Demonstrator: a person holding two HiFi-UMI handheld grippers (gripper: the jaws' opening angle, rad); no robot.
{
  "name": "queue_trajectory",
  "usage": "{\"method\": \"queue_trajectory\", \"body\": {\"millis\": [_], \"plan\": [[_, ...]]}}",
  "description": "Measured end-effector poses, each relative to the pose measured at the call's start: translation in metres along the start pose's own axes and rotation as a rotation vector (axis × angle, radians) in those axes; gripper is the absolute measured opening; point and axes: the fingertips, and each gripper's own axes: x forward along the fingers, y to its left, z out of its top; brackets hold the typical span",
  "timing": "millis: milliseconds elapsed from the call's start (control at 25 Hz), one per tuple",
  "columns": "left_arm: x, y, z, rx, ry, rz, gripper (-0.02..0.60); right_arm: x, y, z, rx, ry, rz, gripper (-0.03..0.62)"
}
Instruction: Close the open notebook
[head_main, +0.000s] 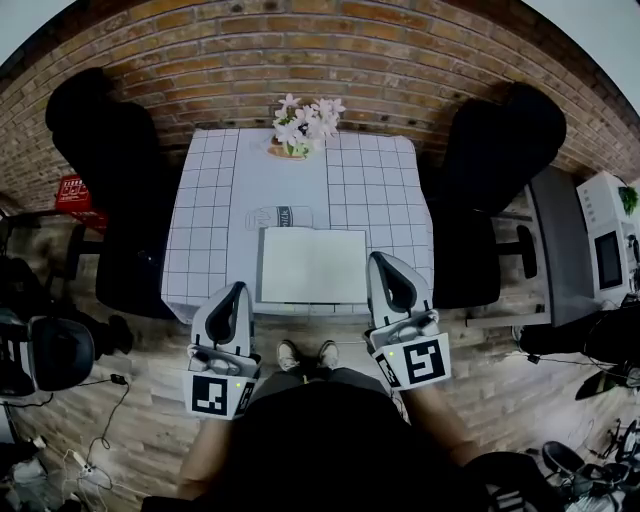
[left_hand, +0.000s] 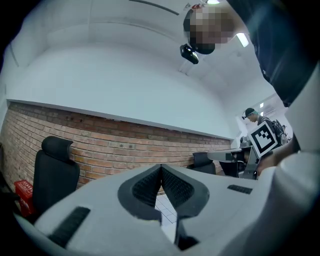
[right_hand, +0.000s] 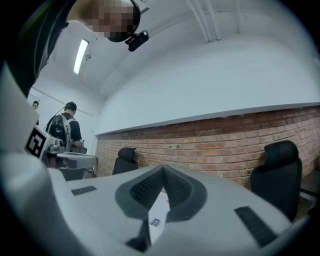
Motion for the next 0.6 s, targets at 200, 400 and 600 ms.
{"method": "queue_trajectory", "body": {"millis": [200, 400, 600], "plan": [[0.002, -0.002, -0.001, -0.012, -0.004, -0.001, 0.018, -0.002, 0.001, 0.0, 0.043, -0.022, 0.032, 0.009], [0.003, -0.001, -0.01, -0.036, 0.015, 0.014, 0.018, -0.005, -0.005, -0.007, 0.055, -0.016, 0.018, 0.009], [0.003, 0.008, -0.043, -0.093, 0.104, 0.038, 0.018, -0.009, -0.01, -0.018, 0.068, 0.013, 0.01, 0.009]]}}
